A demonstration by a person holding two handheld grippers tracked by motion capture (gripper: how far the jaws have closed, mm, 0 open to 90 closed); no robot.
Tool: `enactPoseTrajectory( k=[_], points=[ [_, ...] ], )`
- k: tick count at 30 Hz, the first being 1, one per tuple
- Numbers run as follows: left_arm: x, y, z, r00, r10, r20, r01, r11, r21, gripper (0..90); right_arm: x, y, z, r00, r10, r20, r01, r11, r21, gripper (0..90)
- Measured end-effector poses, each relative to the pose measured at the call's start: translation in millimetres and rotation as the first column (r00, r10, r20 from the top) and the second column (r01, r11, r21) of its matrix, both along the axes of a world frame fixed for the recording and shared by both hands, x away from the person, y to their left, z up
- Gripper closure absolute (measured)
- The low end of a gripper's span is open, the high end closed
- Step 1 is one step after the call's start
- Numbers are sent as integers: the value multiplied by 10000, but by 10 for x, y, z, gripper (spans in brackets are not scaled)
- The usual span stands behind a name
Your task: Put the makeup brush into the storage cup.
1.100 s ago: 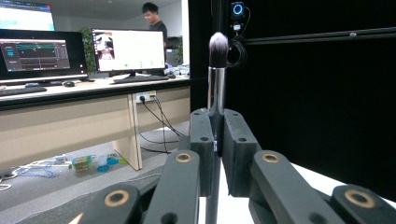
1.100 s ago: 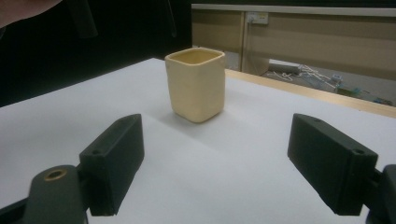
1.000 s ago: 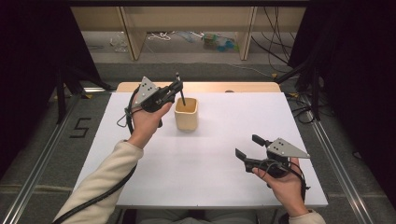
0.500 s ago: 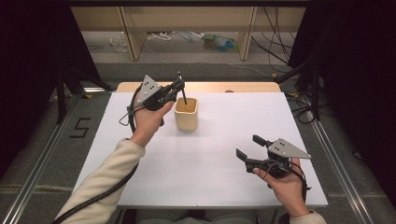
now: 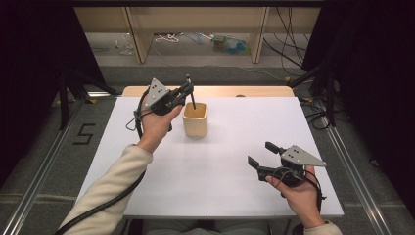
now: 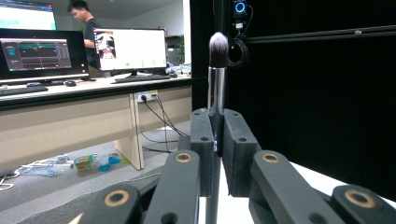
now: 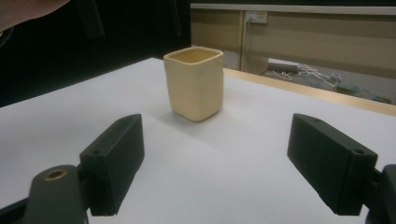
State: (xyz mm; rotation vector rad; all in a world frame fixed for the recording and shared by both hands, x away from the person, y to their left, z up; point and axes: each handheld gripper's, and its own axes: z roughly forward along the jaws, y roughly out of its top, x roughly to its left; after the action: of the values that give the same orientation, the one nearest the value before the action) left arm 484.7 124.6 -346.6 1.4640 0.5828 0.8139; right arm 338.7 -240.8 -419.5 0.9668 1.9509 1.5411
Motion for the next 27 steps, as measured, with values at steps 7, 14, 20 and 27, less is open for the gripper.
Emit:
enactPoseTrajectory(
  k=[7, 14, 20, 27],
  points=[
    [25, -12, 6, 10000, 8, 30, -8, 10000, 3, 838, 4, -5, -3, 10000, -52, 35, 52, 10000, -50, 199],
    [52, -19, -8, 10000, -6, 46, 7, 10000, -25, 838, 3, -7, -2, 10000, -59, 36, 60, 10000, -37, 199],
    [68, -23, -13, 10000, 15, 46, -15, 10000, 24, 838, 7, -8, -3, 10000, -42, 27, 42, 10000, -43, 200],
    [96, -30, -26, 10000, 58, 17, -58, 10000, 35, 838, 8, -5, -6, 10000, 26, -75, -26, 10000, 31, 200]
  ],
)
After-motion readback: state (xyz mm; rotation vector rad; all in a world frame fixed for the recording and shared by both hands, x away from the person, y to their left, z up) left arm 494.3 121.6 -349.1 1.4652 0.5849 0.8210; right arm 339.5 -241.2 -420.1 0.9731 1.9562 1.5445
